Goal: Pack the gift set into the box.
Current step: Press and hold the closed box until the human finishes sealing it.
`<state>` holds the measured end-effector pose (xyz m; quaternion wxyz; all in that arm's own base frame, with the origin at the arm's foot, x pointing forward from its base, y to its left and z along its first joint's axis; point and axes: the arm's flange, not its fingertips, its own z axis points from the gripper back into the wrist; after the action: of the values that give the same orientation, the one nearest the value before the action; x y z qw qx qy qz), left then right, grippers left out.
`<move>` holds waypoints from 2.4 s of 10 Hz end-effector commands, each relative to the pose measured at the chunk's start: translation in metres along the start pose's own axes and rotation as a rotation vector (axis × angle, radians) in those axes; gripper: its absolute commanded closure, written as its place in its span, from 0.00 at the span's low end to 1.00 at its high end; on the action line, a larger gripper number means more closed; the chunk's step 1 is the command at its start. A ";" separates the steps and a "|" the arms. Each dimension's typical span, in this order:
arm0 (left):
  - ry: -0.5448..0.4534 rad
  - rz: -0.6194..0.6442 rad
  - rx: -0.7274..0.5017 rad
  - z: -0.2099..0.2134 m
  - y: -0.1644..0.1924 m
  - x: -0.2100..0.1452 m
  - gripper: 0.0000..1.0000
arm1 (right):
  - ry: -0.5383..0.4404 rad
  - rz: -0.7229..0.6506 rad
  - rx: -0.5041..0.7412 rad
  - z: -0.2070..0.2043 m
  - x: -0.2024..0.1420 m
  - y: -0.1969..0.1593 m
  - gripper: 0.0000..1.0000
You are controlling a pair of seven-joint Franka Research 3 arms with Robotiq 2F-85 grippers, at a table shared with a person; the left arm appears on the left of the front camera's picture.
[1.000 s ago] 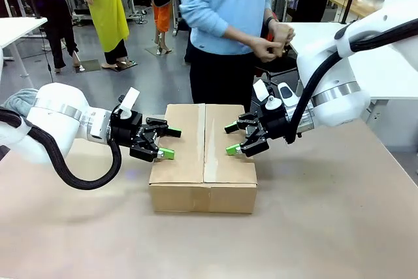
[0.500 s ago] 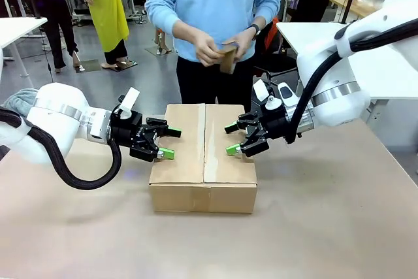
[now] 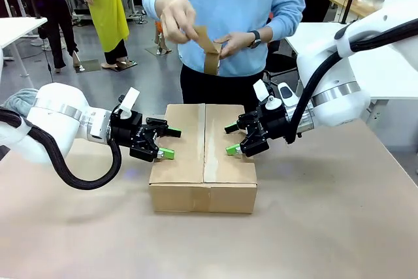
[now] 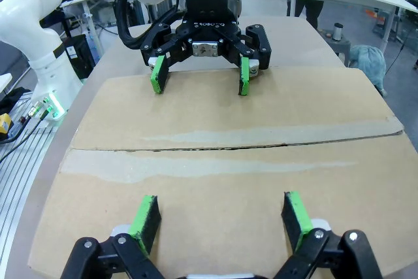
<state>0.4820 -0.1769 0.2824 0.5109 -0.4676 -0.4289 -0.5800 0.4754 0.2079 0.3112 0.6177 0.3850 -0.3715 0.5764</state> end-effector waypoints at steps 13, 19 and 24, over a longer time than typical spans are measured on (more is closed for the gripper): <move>0.005 -0.011 0.003 0.000 -0.001 -0.002 0.00 | -0.008 0.017 -0.010 -0.001 -0.003 0.002 0.00; 0.005 -0.011 0.003 0.000 -0.001 -0.002 0.00 | -0.008 0.017 -0.010 -0.001 -0.003 0.002 0.00; 0.005 -0.011 0.003 0.000 -0.001 -0.002 0.00 | -0.008 0.017 -0.010 -0.001 -0.003 0.002 0.00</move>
<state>0.4821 -0.1768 0.2824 0.5109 -0.4675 -0.4290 -0.5800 0.4755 0.2078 0.3113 0.6177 0.3849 -0.3716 0.5763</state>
